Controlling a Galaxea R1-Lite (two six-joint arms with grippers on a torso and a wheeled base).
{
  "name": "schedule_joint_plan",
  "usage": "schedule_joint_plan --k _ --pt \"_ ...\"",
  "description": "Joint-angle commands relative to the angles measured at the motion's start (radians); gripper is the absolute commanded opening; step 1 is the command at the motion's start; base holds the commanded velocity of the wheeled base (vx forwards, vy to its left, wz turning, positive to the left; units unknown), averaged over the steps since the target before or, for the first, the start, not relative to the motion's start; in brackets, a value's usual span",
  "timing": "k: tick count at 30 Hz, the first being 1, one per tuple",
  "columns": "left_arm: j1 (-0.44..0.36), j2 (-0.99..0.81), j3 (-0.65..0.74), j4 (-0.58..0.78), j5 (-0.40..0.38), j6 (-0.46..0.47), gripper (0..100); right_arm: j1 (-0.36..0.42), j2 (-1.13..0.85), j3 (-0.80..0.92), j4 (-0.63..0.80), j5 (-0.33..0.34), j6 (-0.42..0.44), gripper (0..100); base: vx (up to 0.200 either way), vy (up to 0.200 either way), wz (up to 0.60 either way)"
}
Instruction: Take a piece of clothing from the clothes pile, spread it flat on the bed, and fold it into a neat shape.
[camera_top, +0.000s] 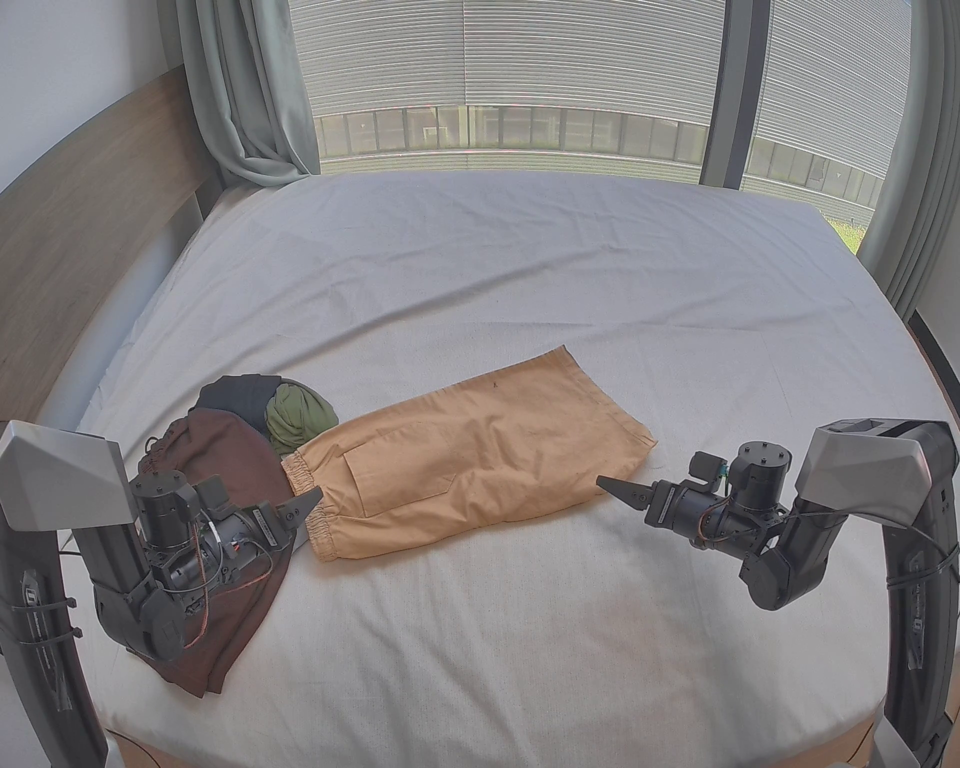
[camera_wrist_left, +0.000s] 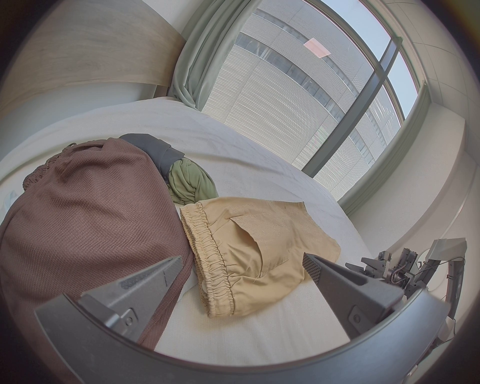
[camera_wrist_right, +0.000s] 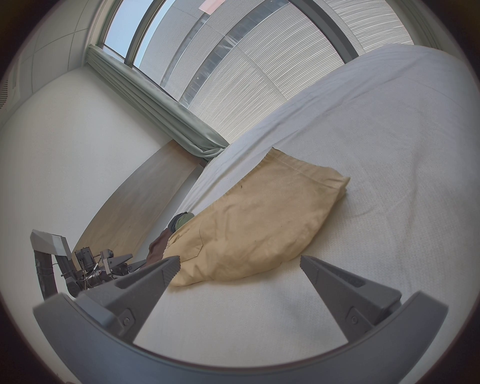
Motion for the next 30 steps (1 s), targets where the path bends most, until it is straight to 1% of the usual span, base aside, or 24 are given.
schedule_joint_plan --k 1,8,18,23,25,28,30 --pt "0.001 0.001 -0.001 -0.001 0.0 0.001 100 -0.001 0.043 -0.032 0.004 0.0 0.002 100 0.0 0.0 0.0" --pt "0.001 -0.005 -0.001 -0.001 0.0 -0.004 100 -0.009 0.106 -0.102 0.019 0.002 0.028 100 0.0 0.0 0.0" --pt "0.008 -0.007 -0.006 -0.001 0.0 -0.007 100 -0.004 0.158 -0.188 0.074 -0.001 0.029 100 0.0 0.0 0.0" --pt "0.008 -0.005 -0.006 -0.001 0.0 -0.007 100 0.002 0.195 -0.264 0.122 -0.001 0.031 100 0.0 0.0 0.0" --pt "0.008 -0.007 -0.004 -0.001 0.0 -0.007 100 0.022 0.218 -0.313 0.142 -0.02 0.034 100 0.0 0.0 0.0" --pt "0.01 -0.007 -0.004 -0.001 0.0 -0.007 100 0.045 0.277 -0.406 0.132 -0.073 0.035 100 0.0 0.0 0.0" --pt "0.01 -0.007 -0.003 -0.001 0.0 -0.007 100 0.053 0.303 -0.449 0.14 -0.089 0.046 100 0.0 0.0 0.0"
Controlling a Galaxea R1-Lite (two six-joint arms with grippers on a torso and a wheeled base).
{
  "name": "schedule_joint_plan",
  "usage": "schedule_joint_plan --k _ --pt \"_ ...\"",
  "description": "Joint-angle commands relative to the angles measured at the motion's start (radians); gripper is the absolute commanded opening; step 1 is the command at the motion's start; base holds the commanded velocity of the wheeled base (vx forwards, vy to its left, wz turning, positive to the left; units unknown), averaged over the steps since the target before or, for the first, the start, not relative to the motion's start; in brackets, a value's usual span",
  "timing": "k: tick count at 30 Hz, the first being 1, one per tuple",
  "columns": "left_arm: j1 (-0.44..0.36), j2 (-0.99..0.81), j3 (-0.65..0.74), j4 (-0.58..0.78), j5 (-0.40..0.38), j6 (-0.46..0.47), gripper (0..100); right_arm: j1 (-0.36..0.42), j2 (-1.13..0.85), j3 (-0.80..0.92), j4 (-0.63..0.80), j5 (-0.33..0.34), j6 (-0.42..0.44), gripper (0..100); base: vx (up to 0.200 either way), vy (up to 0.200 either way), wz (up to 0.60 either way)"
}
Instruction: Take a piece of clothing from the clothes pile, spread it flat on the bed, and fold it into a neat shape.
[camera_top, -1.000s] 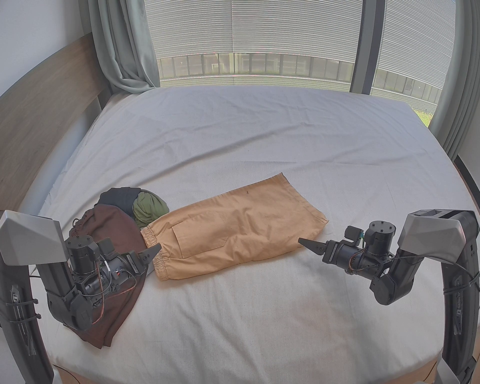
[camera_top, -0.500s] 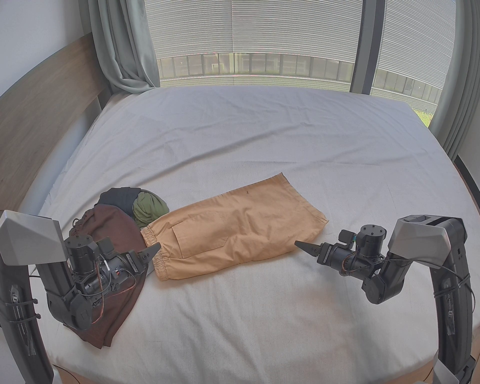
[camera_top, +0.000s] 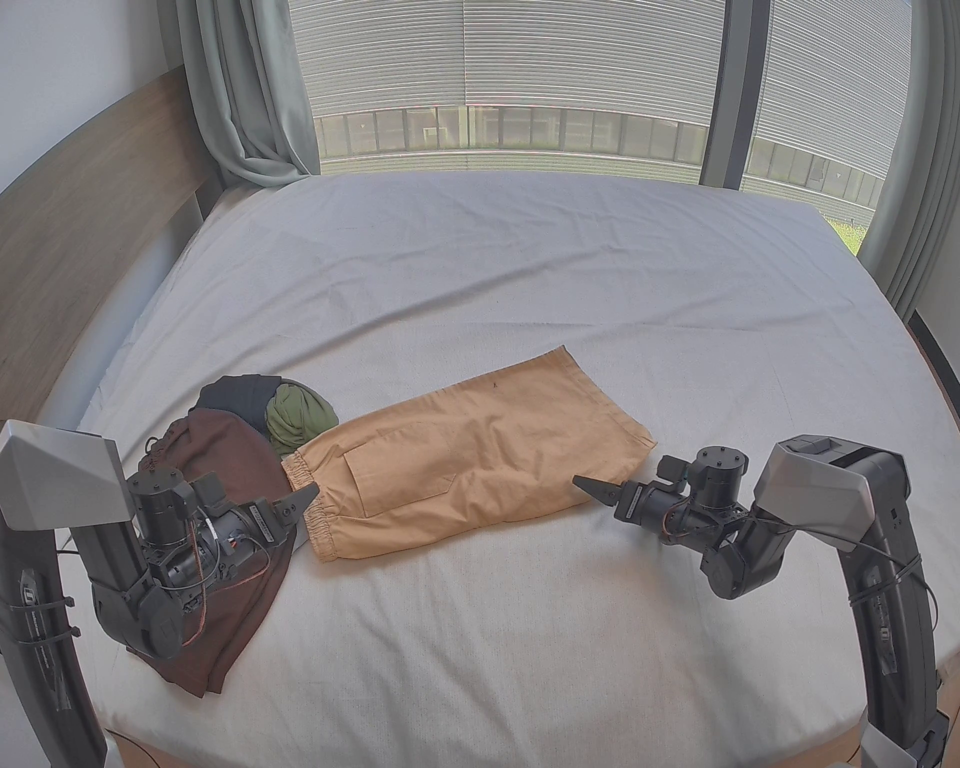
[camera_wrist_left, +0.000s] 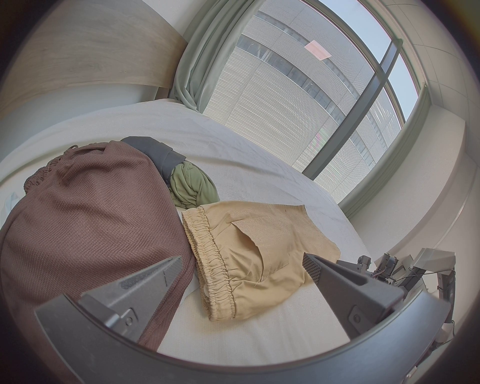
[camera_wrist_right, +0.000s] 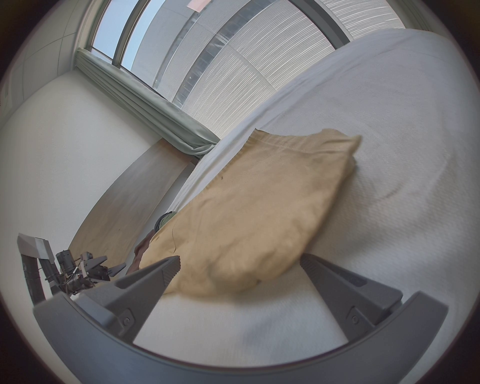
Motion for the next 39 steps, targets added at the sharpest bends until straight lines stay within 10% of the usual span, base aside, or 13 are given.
schedule_joint_plan --k 1,21,22,39 --pt "0.001 0.0 0.002 -0.001 0.0 0.0 100 0.031 0.094 -0.109 0.01 -0.037 0.02 100 0.0 0.0 0.0" --pt "0.003 0.003 0.004 -0.001 -0.001 -0.005 100 0.081 0.09 -0.147 0.019 -0.038 0.106 100 0.0 0.0 0.0" --pt "0.003 0.003 0.004 -0.001 -0.001 -0.005 100 0.083 0.09 -0.147 0.019 -0.038 0.124 0 0.0 0.0 0.0" --pt "0.003 0.007 0.001 -0.001 -0.001 -0.031 100 0.081 0.019 -0.092 0.005 -0.04 0.127 0 0.0 0.0 0.0"
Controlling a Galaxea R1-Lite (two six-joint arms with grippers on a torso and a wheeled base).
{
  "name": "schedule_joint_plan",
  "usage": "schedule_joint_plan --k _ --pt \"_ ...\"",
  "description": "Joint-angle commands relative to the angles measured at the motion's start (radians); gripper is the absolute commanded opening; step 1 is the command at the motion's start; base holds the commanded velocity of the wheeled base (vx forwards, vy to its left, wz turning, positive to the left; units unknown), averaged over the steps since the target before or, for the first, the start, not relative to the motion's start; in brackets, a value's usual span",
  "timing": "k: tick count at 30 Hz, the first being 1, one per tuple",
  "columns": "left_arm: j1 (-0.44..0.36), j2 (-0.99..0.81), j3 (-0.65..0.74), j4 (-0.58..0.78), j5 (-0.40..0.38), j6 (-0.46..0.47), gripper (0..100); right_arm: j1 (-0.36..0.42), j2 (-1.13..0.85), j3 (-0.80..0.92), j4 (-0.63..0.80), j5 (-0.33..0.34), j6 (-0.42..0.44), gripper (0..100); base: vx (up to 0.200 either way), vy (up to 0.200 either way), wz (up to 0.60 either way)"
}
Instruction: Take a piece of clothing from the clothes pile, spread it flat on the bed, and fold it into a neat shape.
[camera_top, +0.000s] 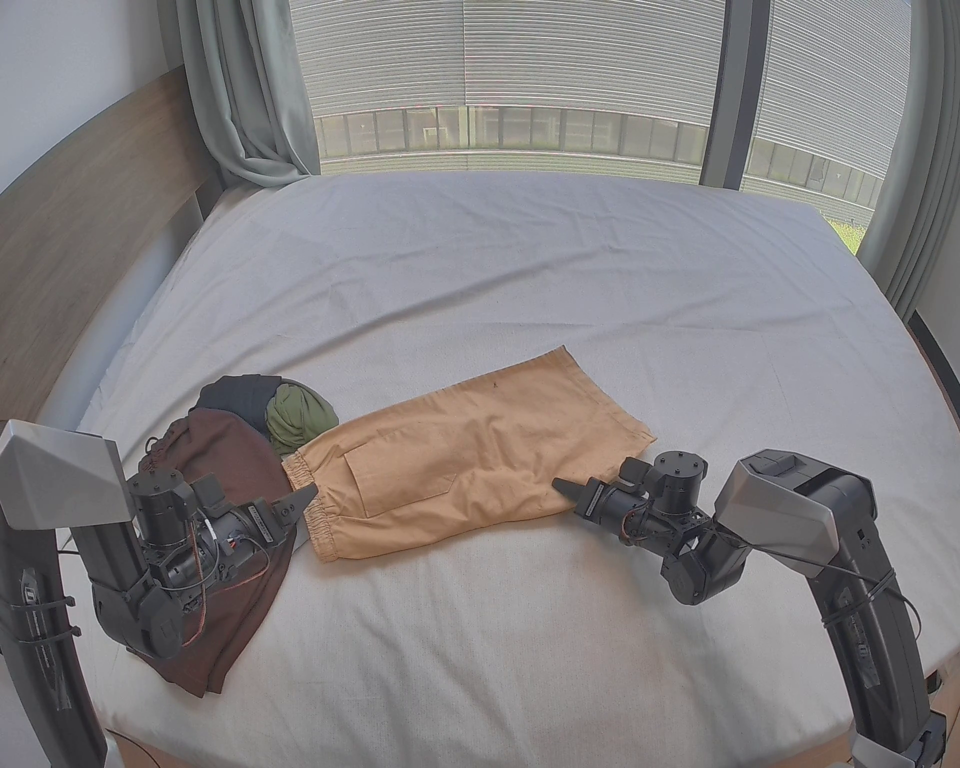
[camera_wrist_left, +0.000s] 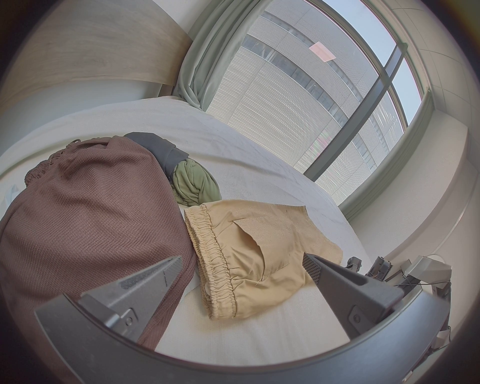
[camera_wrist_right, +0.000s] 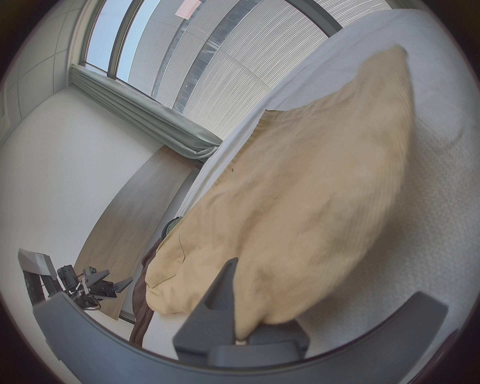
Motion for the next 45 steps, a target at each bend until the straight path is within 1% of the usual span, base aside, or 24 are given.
schedule_joint_plan --k 1,4,8,15,16,18,19,20,24,25,26,29,31,33,35,38,45 --pt "-0.001 0.001 0.0 -0.001 0.0 -0.003 100 -0.001 -0.048 0.03 -0.012 -0.002 -0.004 0 0.0 0.0 0.0" --pt "0.0 0.001 0.002 -0.001 0.0 -0.003 100 0.001 -0.074 0.062 -0.018 -0.003 -0.005 0 0.0 0.0 0.0" --pt "-0.001 0.003 0.003 -0.001 0.0 -0.005 100 0.01 -0.134 0.168 -0.018 -0.008 -0.033 0 0.0 0.0 0.0" --pt "0.0 0.003 0.003 -0.001 0.0 -0.003 100 0.012 -0.203 0.299 -0.02 -0.016 -0.067 0 0.0 0.0 0.0" --pt "0.0 0.001 0.003 -0.001 0.0 -0.005 100 0.012 -0.233 0.354 -0.02 -0.022 -0.079 0 0.0 0.0 0.0" --pt "0.0 0.001 0.003 -0.001 0.0 -0.005 100 0.01 -0.267 0.409 -0.02 -0.029 -0.088 0 0.0 0.0 0.0" --pt "0.0 0.001 0.003 -0.001 0.0 -0.005 100 0.01 -0.267 0.409 -0.02 -0.029 -0.088 0 0.0 0.0 0.0" --pt "0.0 0.003 0.002 -0.001 0.0 -0.005 100 0.006 -0.304 0.473 -0.02 -0.029 -0.1 0 0.0 0.0 0.0" --pt "0.002 0.003 0.0 -0.001 0.0 -0.005 100 -0.004 -0.35 0.558 -0.02 -0.029 -0.119 0 0.0 0.0 0.0" --pt "0.002 0.001 0.0 -0.001 0.0 -0.005 100 -0.011 -0.365 0.605 -0.02 -0.029 -0.134 0 0.0 0.0 0.0" --pt "0.002 0.001 0.0 -0.001 0.0 -0.005 100 -0.011 -0.367 0.61 -0.02 -0.029 -0.136 0 0.0 0.0 0.0" --pt "0.0 0.001 0.002 -0.001 0.0 -0.005 100 -0.022 -0.382 0.694 -0.023 -0.034 -0.18 0 0.0 0.0 0.0" --pt "-0.001 0.001 0.005 -0.001 -0.001 -0.005 100 -0.036 -0.382 0.734 -0.037 -0.057 -0.209 0 0.0 0.0 0.0" --pt "-0.003 0.001 0.008 -0.001 -0.011 -0.005 100 -0.042 -0.381 0.762 -0.063 -0.066 -0.218 0 0.0 0.0 0.0" --pt "-0.001 0.001 0.011 -0.001 -0.052 -0.005 100 -0.051 -0.379 0.805 -0.095 -0.066 -0.221 0 0.0 0.0 0.0" --pt "-0.001 0.001 0.02 -0.001 -0.086 -0.002 100 -0.051 -0.377 0.829 -0.097 -0.066 -0.221 0 0.0 0.0 0.0" --pt "-0.007 -0.002 0.026 -0.001 -0.093 -0.002 100 -0.05 -0.359 0.831 -0.14 -0.066 -0.221 0 0.0 0.0 0.0"
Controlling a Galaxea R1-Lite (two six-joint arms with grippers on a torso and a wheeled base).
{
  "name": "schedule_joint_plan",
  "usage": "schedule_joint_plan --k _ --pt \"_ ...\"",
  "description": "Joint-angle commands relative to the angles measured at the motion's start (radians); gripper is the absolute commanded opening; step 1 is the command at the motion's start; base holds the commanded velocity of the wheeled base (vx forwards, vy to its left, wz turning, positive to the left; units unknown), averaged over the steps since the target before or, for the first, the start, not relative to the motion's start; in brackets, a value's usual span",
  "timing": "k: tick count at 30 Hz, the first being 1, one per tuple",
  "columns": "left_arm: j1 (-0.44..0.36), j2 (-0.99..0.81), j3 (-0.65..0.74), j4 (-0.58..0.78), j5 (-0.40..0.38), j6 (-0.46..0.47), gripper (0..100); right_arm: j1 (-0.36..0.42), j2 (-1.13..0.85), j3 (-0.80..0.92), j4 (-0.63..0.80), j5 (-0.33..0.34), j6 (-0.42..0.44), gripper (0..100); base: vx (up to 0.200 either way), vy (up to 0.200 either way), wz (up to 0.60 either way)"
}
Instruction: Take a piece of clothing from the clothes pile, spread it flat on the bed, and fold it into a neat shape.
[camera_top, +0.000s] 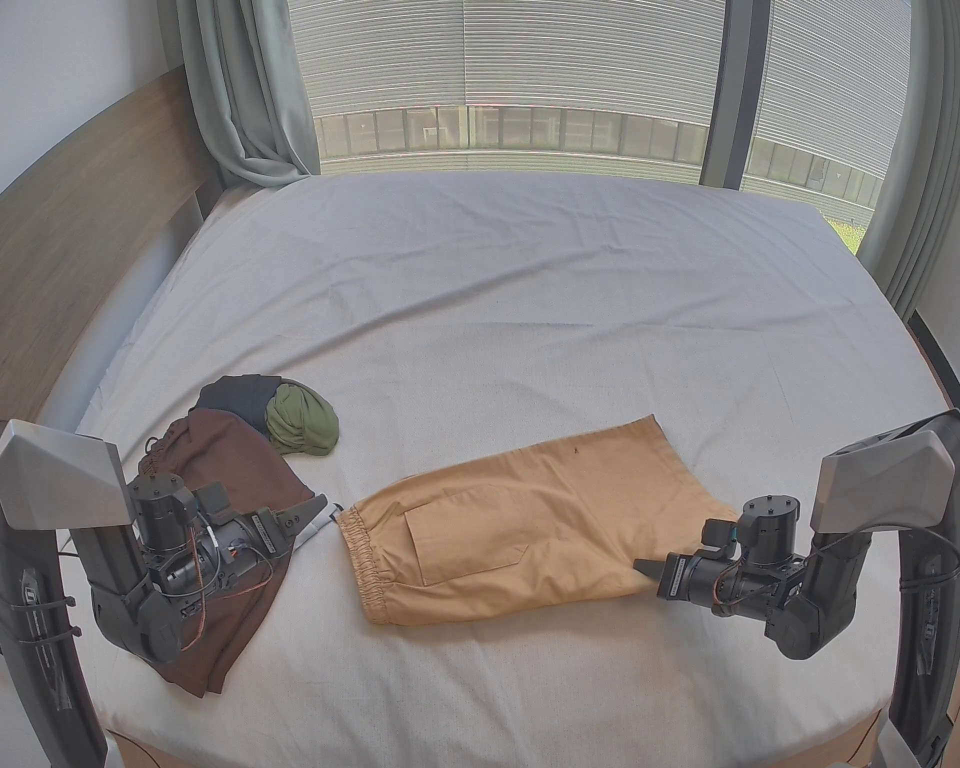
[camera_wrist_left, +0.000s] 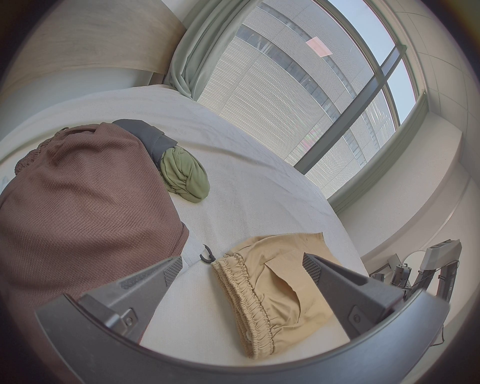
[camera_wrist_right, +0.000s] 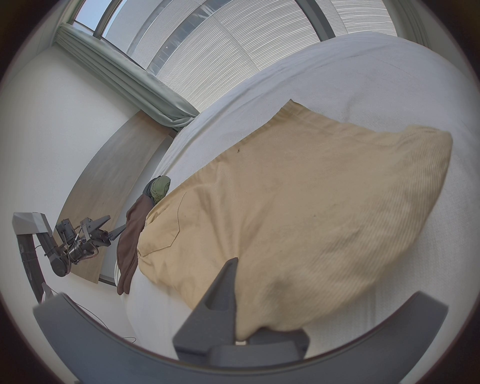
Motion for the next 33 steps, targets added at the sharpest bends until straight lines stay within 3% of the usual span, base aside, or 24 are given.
schedule_joint_plan --k 1,9,19,26,33 --pt "-0.005 -0.002 0.003 -0.001 -0.002 0.0 100 0.002 0.009 0.004 -0.004 0.0 0.0 100 0.0 0.0 0.0" --pt "-0.007 0.002 0.02 -0.001 -0.042 0.006 100 0.015 -0.001 0.043 -0.001 0.003 0.002 100 0.0 0.0 0.0" --pt "-0.001 0.007 0.037 -0.001 -0.114 0.058 100 0.091 -0.068 0.171 -0.002 0.006 -0.001 100 0.0 0.0 0.0" --pt "0.002 0.045 0.02 -0.001 -0.123 0.069 100 0.183 -0.206 0.24 0.004 0.005 0.003 100 0.0 0.0 0.0" --pt "-0.004 0.039 0.053 -0.001 -0.179 0.069 100 0.203 -0.304 0.228 0.014 0.005 0.005 100 0.0 0.0 0.0"
